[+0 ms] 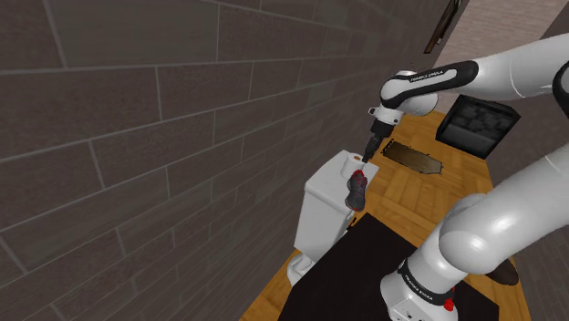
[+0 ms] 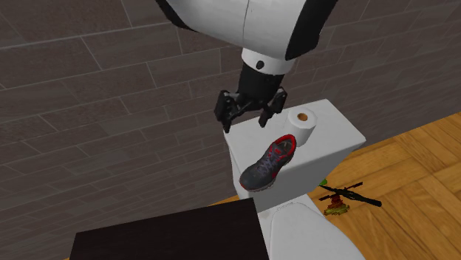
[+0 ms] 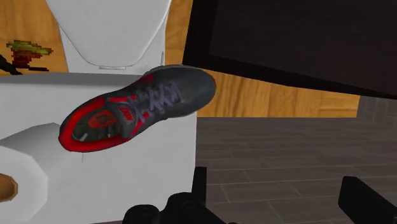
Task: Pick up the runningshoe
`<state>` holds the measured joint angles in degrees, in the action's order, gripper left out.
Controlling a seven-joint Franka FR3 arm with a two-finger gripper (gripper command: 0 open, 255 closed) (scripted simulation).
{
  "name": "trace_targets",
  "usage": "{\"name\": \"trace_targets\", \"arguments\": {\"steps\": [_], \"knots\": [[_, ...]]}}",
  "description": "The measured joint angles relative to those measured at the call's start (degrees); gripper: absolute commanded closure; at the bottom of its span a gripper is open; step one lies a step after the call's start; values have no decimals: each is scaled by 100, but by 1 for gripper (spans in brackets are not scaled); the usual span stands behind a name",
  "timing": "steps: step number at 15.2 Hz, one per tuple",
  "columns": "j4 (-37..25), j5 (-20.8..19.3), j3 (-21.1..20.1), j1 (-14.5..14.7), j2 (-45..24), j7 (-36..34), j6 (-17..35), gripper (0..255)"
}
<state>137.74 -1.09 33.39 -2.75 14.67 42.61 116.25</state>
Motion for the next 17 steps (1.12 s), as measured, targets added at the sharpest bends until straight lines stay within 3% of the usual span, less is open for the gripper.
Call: {"name": "trace_targets", "arguments": {"steps": [7, 12, 17], "knots": [[-941, 1084, 558, -93, -2030, 1671, 246, 0], [-1704, 1875, 417, -607, -3451, 2697, 247, 0], [-1890, 2171, 252, -822, -3954, 2985, 398, 0]]}}
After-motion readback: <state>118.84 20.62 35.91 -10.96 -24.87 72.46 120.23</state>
